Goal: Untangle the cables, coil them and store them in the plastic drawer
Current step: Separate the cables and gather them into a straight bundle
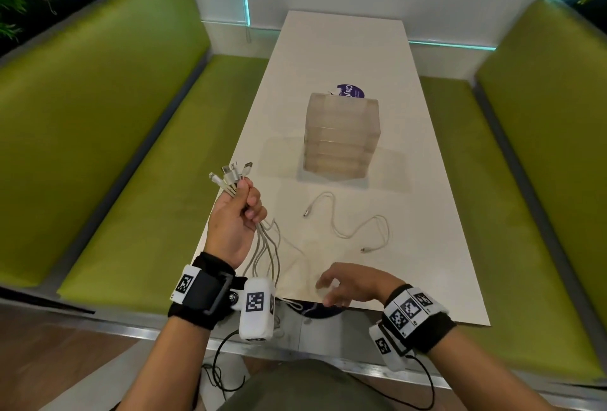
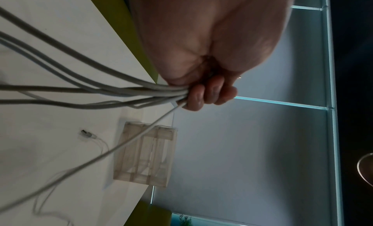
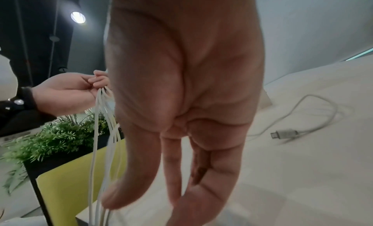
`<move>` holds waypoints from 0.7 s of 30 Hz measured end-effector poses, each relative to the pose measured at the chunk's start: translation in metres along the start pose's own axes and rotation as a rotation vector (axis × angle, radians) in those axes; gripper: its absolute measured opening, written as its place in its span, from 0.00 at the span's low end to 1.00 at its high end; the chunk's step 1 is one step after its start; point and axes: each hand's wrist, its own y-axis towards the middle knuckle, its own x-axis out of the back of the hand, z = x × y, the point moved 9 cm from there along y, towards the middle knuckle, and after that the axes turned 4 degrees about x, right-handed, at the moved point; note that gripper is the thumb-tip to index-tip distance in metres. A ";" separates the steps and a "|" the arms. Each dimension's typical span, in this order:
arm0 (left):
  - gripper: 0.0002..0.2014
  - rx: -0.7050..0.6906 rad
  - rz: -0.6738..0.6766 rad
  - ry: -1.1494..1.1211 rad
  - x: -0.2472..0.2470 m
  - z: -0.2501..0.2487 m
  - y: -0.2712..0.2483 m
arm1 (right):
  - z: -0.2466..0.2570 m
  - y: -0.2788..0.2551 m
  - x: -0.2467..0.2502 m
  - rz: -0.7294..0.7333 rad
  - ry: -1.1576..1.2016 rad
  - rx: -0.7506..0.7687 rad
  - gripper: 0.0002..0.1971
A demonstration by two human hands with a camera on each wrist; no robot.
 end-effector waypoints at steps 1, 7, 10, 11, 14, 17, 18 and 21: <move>0.12 0.009 0.008 0.006 0.000 0.001 -0.001 | -0.002 -0.003 0.005 -0.022 -0.036 -0.025 0.22; 0.11 0.083 0.061 0.028 -0.014 0.020 -0.006 | 0.048 -0.021 0.041 -0.270 0.150 0.247 0.44; 0.11 0.114 0.078 0.050 -0.022 0.030 -0.009 | 0.077 -0.016 0.012 -0.077 0.035 0.351 0.36; 0.11 0.127 0.080 0.052 -0.023 0.033 -0.010 | 0.078 -0.014 0.004 -0.010 0.002 0.355 0.34; 0.11 0.162 0.066 0.044 -0.019 0.037 -0.013 | 0.061 -0.004 0.031 -0.140 0.055 0.316 0.24; 0.11 0.168 0.039 0.049 -0.011 0.036 -0.014 | 0.008 0.004 0.090 -0.512 -0.070 0.073 0.19; 0.12 0.166 0.032 0.054 -0.009 0.036 -0.014 | -0.012 0.003 0.103 -0.588 -0.138 -0.028 0.18; 0.14 0.154 0.035 0.083 -0.008 0.034 -0.015 | -0.054 -0.005 0.116 -0.635 -0.261 -0.190 0.13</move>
